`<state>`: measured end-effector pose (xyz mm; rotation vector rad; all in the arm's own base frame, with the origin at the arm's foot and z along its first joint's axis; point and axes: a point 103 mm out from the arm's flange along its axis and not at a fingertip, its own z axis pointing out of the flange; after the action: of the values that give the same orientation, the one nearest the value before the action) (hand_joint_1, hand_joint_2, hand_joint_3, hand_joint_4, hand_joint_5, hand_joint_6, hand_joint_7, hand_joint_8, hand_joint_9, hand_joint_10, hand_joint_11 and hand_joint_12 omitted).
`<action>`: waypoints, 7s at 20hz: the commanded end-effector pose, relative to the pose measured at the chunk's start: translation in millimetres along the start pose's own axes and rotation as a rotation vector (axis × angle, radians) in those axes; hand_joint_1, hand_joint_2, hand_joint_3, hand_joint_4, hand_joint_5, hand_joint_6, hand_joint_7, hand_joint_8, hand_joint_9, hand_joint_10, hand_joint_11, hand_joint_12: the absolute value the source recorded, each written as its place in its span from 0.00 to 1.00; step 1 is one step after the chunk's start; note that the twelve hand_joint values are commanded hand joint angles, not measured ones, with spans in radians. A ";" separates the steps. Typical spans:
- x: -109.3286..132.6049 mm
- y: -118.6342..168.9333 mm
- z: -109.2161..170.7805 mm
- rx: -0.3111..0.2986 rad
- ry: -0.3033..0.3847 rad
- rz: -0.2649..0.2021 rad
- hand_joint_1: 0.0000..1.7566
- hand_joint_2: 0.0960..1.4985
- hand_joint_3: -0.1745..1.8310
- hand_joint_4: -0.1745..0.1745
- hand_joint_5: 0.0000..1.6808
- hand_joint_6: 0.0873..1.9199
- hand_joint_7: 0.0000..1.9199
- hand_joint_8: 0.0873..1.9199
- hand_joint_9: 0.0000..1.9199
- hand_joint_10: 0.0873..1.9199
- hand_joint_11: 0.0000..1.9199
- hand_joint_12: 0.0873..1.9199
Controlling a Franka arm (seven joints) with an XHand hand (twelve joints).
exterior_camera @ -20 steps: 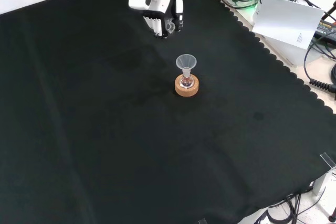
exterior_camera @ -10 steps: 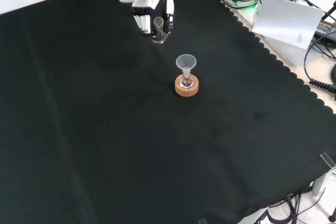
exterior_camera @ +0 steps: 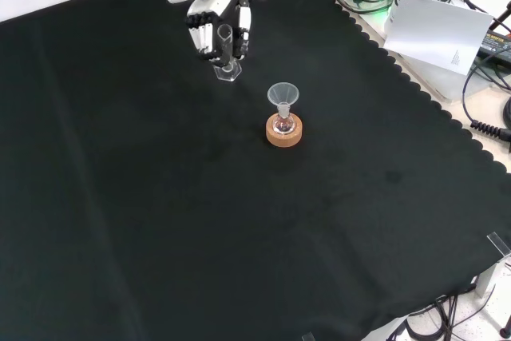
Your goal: Put the graduated cylinder back on the table.
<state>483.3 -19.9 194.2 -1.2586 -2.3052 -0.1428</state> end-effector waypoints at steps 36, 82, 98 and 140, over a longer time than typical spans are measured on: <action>-54.1 64.9 68.4 -0.325 0.198 -0.111 0.71 0.76 0.09 0.00 0.52 0.58 0.47 0.58 0.71 0.00 0.57 0.40; -64.9 62.0 75.5 -0.337 0.213 -0.096 0.63 0.74 0.00 0.27 0.44 0.37 0.38 0.28 0.60 0.00 0.42 0.54; -68.6 65.0 67.0 -0.316 0.211 -0.058 0.59 0.68 0.00 0.32 0.36 0.34 0.32 0.28 0.53 0.00 0.29 0.62; 33.1 -91.6 -91.4 -0.347 -0.086 0.190 0.49 0.61 0.00 0.31 0.17 0.00 0.03 0.31 0.27 0.00 0.02 0.74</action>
<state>487.0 -73.8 255.9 -1.5345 -2.3085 -0.6130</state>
